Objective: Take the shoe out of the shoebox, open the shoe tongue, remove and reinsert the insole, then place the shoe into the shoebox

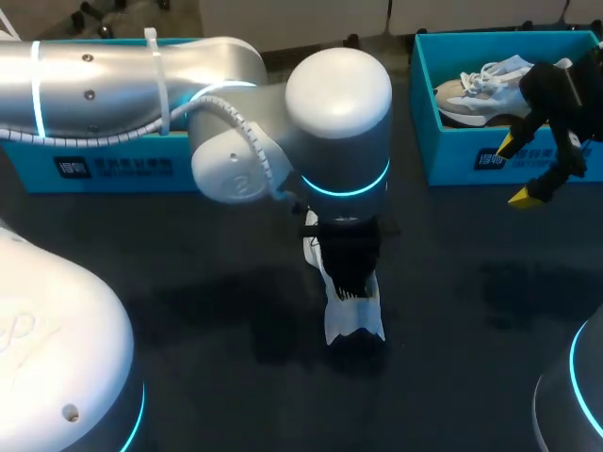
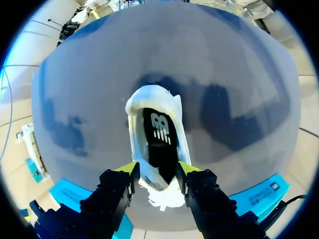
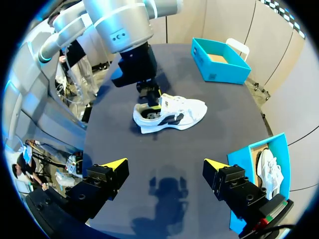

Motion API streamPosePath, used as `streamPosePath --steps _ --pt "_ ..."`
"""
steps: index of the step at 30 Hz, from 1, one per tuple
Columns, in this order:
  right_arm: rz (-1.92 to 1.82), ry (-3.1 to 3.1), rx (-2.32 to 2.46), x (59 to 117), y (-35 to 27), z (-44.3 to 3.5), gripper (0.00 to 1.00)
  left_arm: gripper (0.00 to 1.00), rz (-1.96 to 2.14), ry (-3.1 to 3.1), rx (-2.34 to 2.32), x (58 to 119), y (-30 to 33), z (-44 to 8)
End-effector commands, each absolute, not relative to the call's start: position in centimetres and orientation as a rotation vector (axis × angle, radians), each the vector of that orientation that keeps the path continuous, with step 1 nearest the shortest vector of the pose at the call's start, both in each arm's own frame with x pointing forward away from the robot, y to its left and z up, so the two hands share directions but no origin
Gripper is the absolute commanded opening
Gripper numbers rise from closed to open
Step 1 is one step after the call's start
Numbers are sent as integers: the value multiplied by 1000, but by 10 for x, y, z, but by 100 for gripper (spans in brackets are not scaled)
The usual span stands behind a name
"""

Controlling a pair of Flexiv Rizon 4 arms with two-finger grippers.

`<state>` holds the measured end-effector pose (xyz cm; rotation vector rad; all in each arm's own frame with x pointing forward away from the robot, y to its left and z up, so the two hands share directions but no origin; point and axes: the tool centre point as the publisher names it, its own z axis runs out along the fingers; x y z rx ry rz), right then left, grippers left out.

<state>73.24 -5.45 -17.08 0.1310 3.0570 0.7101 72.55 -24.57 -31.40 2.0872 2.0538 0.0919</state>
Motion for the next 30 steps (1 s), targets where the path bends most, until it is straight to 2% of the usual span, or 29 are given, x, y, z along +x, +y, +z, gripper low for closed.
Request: streamPosePath --steps 1,15,19,20,30 --pt "706 3061 132 734 -54 -171 100 51 87 2049 2065 726 -238 -307" --pt "706 3061 132 734 -54 -171 100 49 135 2066 1949 760 -227 -283" --pt "706 3061 132 734 -54 -171 100 46 152 2070 1937 782 -231 -291" --pt "706 3061 132 734 -54 -171 100 42 150 2070 1938 786 -232 -293" --pt "706 3061 132 734 -54 -171 100 42 122 2088 1986 792 -238 -315"
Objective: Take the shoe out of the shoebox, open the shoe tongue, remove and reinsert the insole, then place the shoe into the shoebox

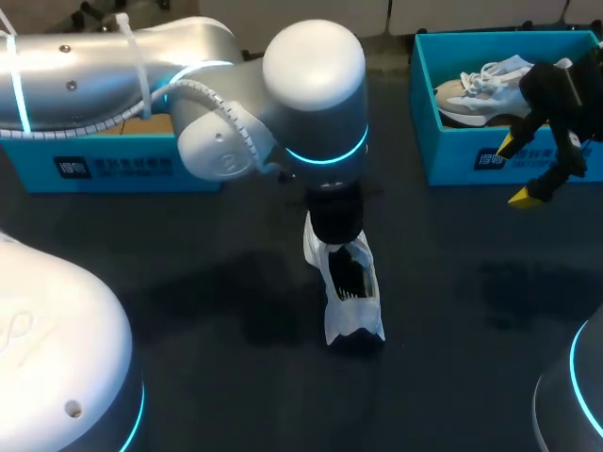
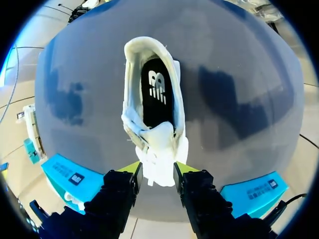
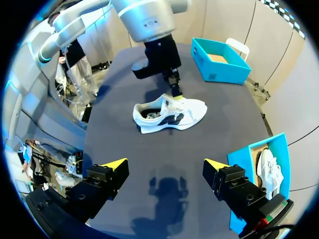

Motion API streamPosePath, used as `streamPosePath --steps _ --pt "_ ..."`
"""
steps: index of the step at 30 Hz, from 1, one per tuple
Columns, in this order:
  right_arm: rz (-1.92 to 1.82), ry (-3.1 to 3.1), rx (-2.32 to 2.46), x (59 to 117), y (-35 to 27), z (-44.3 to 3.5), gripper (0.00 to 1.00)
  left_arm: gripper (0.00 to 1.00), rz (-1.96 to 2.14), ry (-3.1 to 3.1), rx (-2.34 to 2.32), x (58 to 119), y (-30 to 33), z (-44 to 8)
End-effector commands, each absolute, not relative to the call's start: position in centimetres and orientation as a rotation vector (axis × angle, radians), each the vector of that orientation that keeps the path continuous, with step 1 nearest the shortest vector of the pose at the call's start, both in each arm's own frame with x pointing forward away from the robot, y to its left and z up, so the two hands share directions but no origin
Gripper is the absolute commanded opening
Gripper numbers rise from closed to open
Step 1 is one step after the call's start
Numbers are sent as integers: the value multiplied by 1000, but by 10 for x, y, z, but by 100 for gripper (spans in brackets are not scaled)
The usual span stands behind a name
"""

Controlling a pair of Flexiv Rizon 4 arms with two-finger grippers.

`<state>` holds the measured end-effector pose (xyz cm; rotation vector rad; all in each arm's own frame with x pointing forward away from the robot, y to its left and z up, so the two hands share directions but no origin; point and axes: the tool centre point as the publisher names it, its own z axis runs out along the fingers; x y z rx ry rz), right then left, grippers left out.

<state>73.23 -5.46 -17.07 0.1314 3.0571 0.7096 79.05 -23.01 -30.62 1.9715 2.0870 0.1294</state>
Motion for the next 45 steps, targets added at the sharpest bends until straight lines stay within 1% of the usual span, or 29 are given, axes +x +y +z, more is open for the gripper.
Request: streamPosePath --steps 1,4,10,24,29,34,45 --pt "706 3061 132 734 -54 -171 100 42 115 2086 1993 791 -238 -316" --pt "706 3061 132 734 -54 -171 100 38 103 2082 2011 788 -242 -320" --pt "706 3061 132 734 -54 -171 100 38 89 2082 2038 778 -240 -327" --pt "706 3061 132 734 -54 -171 100 27 15 2120 2071 751 -243 -340" --pt "706 3061 132 734 -54 -171 100 31 40 2137 2079 744 -244 -340" --pt "706 3061 132 734 -54 -171 100 36 59 2149 2038 740 -242 -325" --pt "706 3061 132 734 -54 -171 100 37 35 2286 1910 729 -233 -306"
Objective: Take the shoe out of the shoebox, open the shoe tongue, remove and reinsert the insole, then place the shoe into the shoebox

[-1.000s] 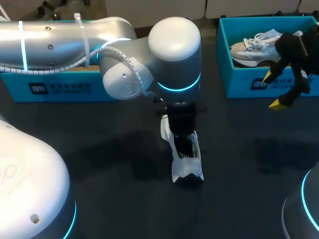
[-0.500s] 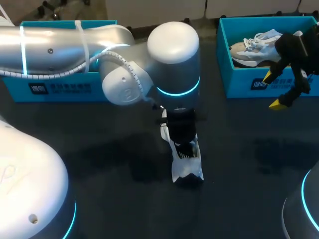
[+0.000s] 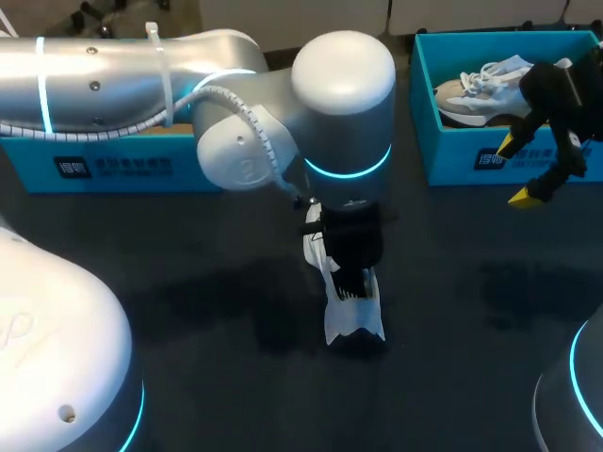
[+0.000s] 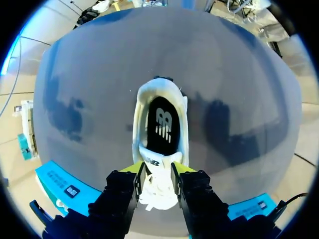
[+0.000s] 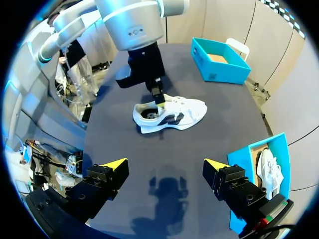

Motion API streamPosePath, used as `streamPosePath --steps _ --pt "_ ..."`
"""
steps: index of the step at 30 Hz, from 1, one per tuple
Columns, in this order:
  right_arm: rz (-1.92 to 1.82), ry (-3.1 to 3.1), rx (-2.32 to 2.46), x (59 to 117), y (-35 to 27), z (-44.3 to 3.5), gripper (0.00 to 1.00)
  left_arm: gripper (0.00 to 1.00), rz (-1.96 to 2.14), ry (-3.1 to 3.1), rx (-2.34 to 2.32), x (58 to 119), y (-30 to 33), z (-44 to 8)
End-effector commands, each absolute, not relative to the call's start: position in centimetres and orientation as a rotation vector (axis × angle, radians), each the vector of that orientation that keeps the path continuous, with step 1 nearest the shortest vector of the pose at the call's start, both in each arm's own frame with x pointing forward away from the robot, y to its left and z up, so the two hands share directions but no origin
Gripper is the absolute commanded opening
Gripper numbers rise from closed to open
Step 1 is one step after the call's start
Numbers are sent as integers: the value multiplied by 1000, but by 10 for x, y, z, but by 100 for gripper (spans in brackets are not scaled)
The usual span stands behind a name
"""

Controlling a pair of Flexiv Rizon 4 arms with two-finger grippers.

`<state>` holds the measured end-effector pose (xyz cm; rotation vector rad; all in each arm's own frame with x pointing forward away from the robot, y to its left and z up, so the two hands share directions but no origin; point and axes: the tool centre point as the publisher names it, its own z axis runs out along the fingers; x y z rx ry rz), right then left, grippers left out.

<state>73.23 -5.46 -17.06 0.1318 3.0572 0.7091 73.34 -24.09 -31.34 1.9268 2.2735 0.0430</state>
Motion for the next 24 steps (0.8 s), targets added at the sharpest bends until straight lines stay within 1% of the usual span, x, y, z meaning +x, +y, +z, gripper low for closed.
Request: streamPosePath --steps 1,7,10,11,12,13,24 --pt "706 3061 132 734 -54 -171 100 37 34 2287 1909 728 -233 -305" --pt "706 3061 132 734 -54 -171 100 40 64 2298 1907 728 -228 -297" --pt "706 3061 132 734 -54 -171 100 44 108 2359 1841 730 -224 -292" --pt "706 3061 132 734 -54 -171 100 49 107 2402 1789 732 -223 -291" --pt "706 3061 132 734 -54 -171 100 94 79 2445 1757 733 -222 -291" --pt "706 3061 132 734 -54 -171 100 100 79 2445 1757 733 -222 -291" --pt "706 3061 132 734 -54 -171 100 100 79 2445 1757 733 -222 -291"
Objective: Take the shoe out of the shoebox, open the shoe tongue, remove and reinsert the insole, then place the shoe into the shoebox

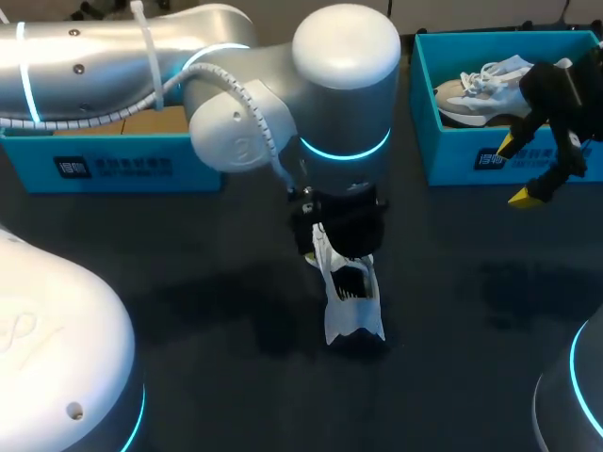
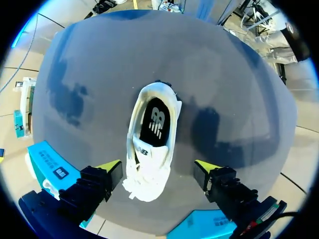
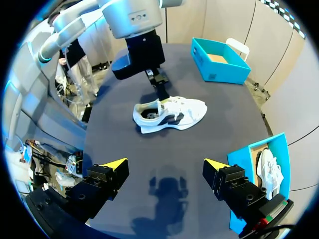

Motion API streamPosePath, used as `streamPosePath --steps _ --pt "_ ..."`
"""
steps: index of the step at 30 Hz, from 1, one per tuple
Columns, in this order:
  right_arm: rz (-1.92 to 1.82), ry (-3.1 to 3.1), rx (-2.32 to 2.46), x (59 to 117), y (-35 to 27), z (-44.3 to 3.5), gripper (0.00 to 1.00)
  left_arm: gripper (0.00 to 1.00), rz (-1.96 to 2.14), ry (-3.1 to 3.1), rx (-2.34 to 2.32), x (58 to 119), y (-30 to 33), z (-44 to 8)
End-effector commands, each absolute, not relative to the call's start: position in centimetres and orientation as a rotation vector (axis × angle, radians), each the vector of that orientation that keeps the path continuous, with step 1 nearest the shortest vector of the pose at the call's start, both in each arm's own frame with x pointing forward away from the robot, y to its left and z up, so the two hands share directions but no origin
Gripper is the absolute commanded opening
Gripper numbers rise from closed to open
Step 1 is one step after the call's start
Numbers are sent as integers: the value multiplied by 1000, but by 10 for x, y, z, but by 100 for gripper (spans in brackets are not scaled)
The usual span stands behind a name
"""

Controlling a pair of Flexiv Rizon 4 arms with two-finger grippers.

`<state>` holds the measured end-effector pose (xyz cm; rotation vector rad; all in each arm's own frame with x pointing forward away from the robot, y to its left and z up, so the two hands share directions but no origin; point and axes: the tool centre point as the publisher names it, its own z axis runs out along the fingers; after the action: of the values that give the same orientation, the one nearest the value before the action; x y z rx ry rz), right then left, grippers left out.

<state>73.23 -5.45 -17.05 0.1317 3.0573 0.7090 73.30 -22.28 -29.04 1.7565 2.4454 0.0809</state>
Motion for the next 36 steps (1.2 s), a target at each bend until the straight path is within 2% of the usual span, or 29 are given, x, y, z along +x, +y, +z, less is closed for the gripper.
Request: streamPosePath --steps 1,5,7,20,28,36 --pt "706 3061 132 734 -54 -171 100 100 79 2445 1757 733 -222 -291" --pt "706 3061 132 734 -54 -171 100 100 79 2445 1757 733 -222 -291" --pt "706 3061 132 734 -54 -171 100 100 -37 2639 1637 734 -220 -292" --pt "706 3061 132 734 -54 -171 100 100 -44 3075 710 708 -209 -292" --pt "706 3061 132 734 -54 -171 100 100 -113 3105 142 698 -207 -288" --pt "706 3061 132 734 -54 -171 100 100 -186 3095 -176 681 -206 -280"
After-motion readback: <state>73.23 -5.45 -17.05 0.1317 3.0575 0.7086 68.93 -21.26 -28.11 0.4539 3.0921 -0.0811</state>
